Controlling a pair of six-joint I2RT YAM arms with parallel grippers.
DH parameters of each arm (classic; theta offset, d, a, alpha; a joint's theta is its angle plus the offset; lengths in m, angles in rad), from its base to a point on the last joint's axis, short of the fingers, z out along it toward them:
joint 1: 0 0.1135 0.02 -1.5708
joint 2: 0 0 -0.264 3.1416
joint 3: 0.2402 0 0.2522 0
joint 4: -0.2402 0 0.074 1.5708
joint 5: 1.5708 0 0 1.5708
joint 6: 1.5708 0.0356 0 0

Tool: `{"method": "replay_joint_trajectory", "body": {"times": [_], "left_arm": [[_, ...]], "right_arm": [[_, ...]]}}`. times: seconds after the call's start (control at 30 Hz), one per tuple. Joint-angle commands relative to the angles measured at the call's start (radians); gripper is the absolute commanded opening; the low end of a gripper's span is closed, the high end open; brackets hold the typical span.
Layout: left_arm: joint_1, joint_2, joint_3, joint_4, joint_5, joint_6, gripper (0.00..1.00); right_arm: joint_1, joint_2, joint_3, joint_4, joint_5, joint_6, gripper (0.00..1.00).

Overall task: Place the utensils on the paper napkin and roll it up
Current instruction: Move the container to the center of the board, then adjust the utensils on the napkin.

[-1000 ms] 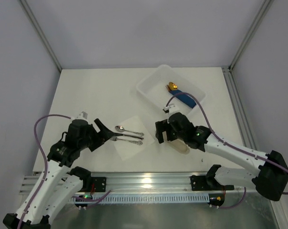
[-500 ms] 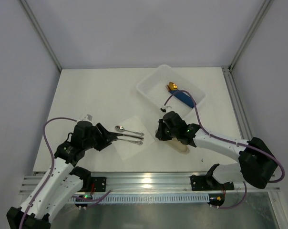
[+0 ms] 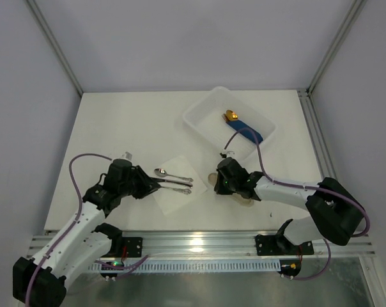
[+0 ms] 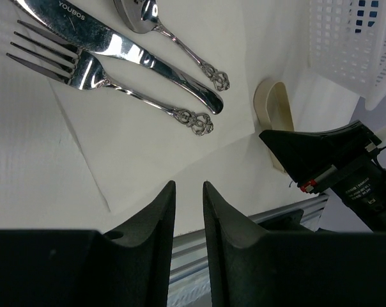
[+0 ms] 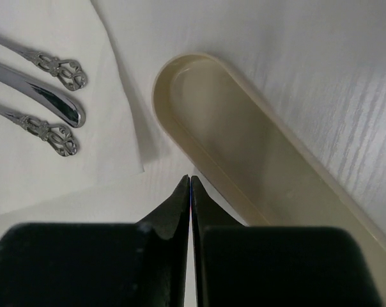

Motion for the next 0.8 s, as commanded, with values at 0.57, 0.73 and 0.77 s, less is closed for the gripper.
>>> {"method": "replay_joint_trajectory", "body": {"times": [0.57, 0.73, 0.77], "left_arm": [[-0.081, -0.05, 0.014, -0.036, -0.208, 0.028, 0.25], [-0.083, -0.163, -0.001, -0.119, -0.283, -0.004, 0.27], [-0.083, -0.185, -0.024, -0.116, -0.264, -0.013, 0.26]], "right_arm": [[-0.011, 0.051, 0.307, -0.087, -0.232, -0.452, 0.46], [0.069, 0.232, 0.566, -0.258, -0.333, -0.659, 0.73], [0.083, 0.27, 0.662, -0.35, -0.312, -0.718, 0.75]]}}
